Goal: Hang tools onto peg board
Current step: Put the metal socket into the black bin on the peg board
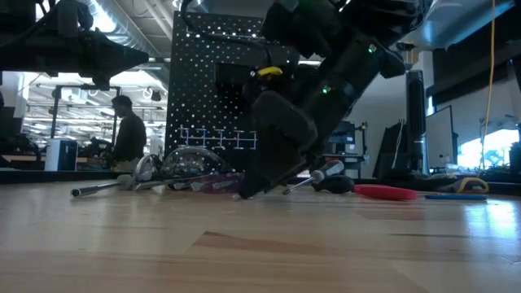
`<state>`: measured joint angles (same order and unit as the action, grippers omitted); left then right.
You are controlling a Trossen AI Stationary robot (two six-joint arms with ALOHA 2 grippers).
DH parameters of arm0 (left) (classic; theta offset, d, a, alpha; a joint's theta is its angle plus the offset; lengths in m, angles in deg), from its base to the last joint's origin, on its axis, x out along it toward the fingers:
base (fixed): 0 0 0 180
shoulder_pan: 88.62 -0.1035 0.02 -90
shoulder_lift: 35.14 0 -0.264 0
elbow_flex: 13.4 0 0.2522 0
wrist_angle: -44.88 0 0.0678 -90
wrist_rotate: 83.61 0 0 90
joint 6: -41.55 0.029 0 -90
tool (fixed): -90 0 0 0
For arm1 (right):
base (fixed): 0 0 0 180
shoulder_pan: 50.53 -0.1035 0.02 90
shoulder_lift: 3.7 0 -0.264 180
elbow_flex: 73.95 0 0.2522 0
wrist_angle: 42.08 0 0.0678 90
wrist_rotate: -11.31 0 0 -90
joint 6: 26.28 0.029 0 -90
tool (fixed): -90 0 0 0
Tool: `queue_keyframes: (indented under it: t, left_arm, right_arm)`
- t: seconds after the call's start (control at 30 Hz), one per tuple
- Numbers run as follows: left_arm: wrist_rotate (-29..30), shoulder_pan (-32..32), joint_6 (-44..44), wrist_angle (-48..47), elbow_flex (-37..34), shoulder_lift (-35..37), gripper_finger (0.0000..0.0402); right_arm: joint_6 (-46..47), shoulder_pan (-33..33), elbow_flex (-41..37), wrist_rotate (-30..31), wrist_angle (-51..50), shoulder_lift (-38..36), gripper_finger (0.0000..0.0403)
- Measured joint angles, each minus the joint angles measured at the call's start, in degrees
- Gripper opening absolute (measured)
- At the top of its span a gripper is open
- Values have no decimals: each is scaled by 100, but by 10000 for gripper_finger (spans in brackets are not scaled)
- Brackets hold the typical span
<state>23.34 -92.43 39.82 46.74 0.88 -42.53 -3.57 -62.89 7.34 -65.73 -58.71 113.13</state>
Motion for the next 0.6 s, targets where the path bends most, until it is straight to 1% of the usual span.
queue_keyframes:
  t: [0.17, 0.27, 0.6]
  left_arm:
    - [0, 0, 0, 2, 1, 0, 1]
    - [0, 1, 0, 2, 0, 2, 1]
    - [0, 2, 0, 0, 0, 0, 1]
  right_arm:
    - [-1, 14, 4, 23, -6, 13, 256]
    - [-18, 14, 4, 88, -20, 13, 244]
    - [-53, 49, 4, 155, -60, 13, 159]
